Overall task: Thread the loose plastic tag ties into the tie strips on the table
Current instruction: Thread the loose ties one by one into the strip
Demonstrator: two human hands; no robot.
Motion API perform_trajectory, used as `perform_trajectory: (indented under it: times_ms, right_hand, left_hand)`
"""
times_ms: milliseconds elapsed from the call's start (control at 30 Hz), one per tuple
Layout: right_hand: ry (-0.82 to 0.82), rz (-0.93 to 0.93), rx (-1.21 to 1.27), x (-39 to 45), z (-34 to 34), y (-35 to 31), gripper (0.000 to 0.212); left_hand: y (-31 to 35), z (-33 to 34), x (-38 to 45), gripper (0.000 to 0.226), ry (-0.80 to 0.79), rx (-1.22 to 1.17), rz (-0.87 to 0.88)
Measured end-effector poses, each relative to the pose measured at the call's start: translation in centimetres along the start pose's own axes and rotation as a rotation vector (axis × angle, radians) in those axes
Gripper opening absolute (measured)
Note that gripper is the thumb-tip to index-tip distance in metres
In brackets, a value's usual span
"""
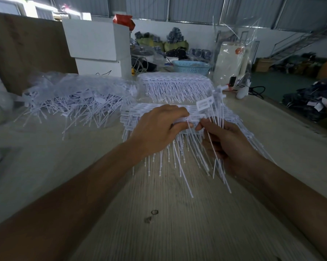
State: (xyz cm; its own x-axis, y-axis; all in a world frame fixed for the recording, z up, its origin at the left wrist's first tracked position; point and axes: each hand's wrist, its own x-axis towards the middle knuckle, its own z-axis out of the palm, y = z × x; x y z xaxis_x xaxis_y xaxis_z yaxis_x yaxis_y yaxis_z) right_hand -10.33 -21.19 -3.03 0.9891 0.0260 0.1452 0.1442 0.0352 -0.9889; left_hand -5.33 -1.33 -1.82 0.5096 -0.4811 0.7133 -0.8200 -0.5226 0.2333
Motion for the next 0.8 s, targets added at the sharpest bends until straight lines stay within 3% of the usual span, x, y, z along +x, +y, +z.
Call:
perform_trajectory:
  times_ms: [333,700,800]
  right_hand:
    - [-0.027,-0.024,0.020,-0.1,-0.1,-0.3,0.026]
    - [-0.092,-0.089,-0.030,-0.3,-0.2,-0.6,0.028]
    - [-0.085,-0.094,-0.036,-0.3,-0.1,-0.6,0.028]
  left_hand:
    - [-0.2,0.3,0.4,0.016,-0.076,-0.437,-0.254]
    - [-0.7,-0.1,0.4,0.022,-0.159,-0.899,-0.372]
    - [-0.9,-0.5,0.8,0.025,-0.171,-0.893,-0.346]
